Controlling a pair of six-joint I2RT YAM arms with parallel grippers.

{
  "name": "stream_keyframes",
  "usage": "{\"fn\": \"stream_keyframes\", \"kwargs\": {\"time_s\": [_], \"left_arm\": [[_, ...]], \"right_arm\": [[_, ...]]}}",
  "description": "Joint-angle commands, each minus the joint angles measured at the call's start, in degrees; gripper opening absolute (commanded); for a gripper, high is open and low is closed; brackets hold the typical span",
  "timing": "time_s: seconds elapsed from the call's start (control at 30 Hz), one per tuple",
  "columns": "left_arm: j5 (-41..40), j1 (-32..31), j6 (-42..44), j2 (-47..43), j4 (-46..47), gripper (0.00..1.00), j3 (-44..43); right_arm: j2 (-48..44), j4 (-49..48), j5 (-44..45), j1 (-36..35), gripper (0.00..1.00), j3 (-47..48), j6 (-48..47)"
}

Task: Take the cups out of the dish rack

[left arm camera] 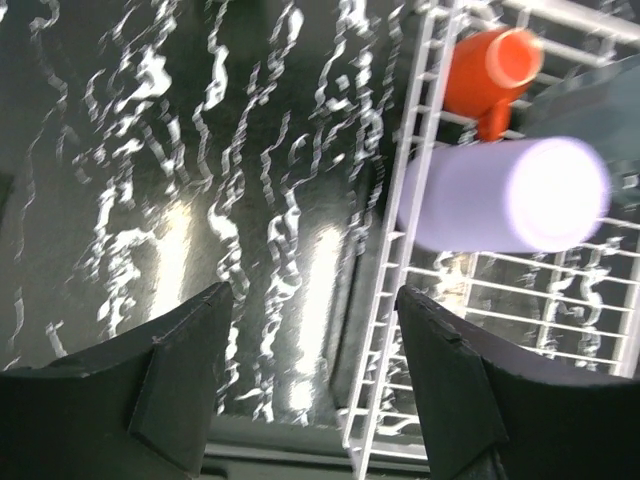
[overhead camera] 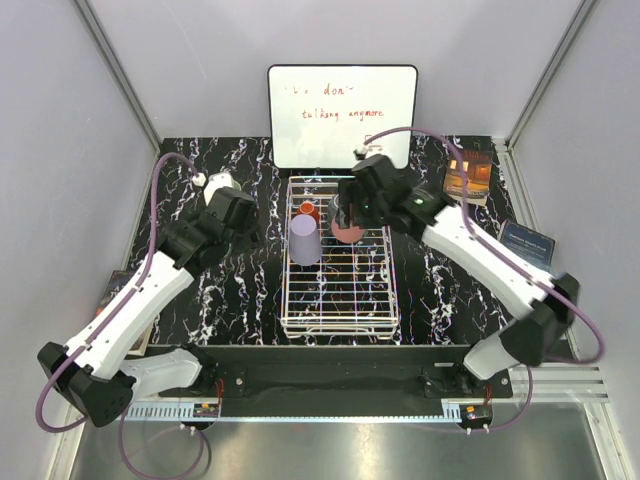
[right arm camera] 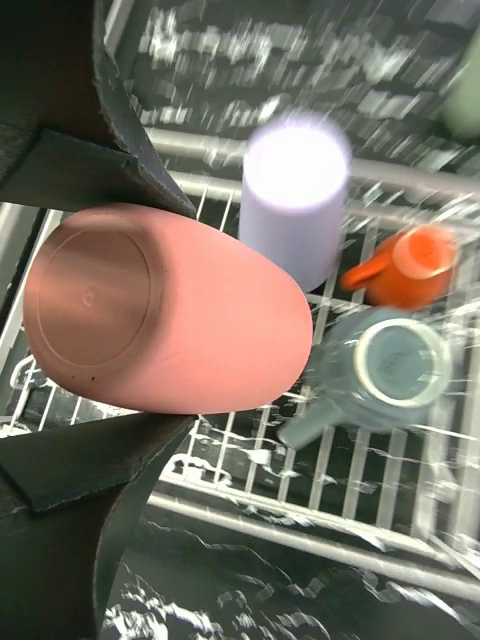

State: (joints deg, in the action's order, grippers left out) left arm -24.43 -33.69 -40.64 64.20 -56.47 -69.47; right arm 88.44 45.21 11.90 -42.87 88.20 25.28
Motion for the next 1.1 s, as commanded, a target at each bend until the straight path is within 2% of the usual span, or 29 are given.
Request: {"fn": "stream_keyframes", "kwargs": {"time_s": [0.0,0.07,0.1,0.13,0.2,0.23,0.3,0.33,0.5,0.53,0.6,1.07], "left_arm": [[3.84,-0.23,1.79,-0.48,7.67,0.71,-2.87],[9.81,-0.23,1.97,-2.4,13.99,0.71,-0.94],[12.18,-0.23,2.06,-3.11,16.45,0.71,0.03],[16.99,-0.32,1.97,-3.99,21.61,0.71,1.0],[21.24,-0.32,1.18,-6.53,26.82,0.71,3.81],[24.05,-0.32,0.75,-7.42,31.11,0.71,4.69],[26.61,-0.32,-0.84,-8.56,34.92,0.71,6.97],[28.19,-0.23,-1.28,-9.7,38.33,0.71,7.59],[35.47,-0.23,-5.93,-11.82,50.2,0.71,12.33],[36.72,-0.23,-6.9,-11.91,55.36,0.71,13.04],[38.66,-0.23,-9.19,-11.12,58.56,0.7,14.19],[43.85,-1.02,-13.14,-6.99,70.53,0.68,15.77]], "right_arm": [[-10.91,-3.45,1.65,0.5,0.0,0.85,1.35],[-15.46,-9.94,-8.78,4.52,0.0,-2.32,4.07],[-17.23,-13.36,-14.05,6.73,0.0,-7.56,5.99],[-18.99,-22.7,-24.97,9.36,0.0,-10.83,11.49],[-23.39,-33.12,-34.44,15.94,0.0,-19.94,18.72],[-23.93,-41.61,-40.75,17.28,0.0,-22.18,25.28],[-24.2,-50.35,-45.54,19.4,0.0,-27.87,31.64],[-23.85,-58.05,-48.52,20.36,0.0,-29.48,37.07],[-19.63,-73.83,-53.47,20.55,0.0,-33.27,46.34],[-18.58,-74.99,-54.17,20.55,0.0,-33.45,48.01],[-17.96,-76.23,-54.53,20.46,0.0,-33.27,48.64],[-14.53,-77.38,-57.43,18.44,0.0,-30.55,48.55]]}}
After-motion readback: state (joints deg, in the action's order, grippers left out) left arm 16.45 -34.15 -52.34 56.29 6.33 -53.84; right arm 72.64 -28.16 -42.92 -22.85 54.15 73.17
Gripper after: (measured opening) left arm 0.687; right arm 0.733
